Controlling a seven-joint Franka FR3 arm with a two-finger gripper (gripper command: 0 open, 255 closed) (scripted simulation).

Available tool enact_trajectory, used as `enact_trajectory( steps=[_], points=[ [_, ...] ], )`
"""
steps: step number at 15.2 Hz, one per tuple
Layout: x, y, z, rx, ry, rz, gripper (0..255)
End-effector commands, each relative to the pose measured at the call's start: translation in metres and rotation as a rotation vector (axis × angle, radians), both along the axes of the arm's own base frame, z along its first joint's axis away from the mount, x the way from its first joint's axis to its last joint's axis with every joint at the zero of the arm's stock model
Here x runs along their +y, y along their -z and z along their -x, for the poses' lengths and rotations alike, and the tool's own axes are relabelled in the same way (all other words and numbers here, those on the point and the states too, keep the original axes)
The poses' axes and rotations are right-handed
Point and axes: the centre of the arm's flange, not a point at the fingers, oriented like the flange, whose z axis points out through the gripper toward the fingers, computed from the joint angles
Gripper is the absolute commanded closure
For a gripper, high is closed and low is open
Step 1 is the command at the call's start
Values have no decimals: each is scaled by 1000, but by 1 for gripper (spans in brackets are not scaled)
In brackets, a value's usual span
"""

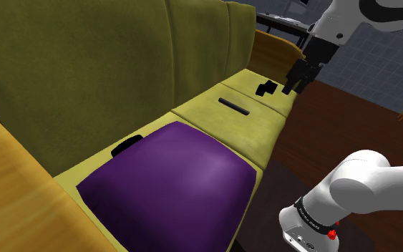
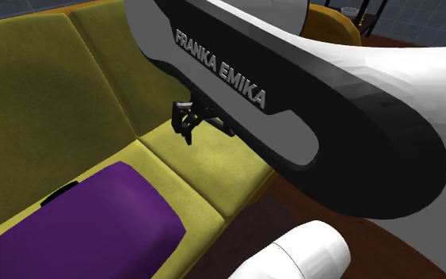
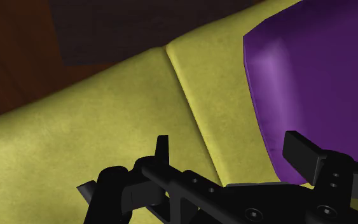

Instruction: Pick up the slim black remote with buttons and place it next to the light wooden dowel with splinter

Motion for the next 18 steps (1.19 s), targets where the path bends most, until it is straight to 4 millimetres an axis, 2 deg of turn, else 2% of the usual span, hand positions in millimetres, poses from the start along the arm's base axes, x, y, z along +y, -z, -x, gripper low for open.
enact_trajectory(
  steps=[1, 18],
  points=[
    [0, 0, 0, 0, 0, 0, 0],
    [-113, 131, -144, 9, -153, 20, 0]
  ],
)
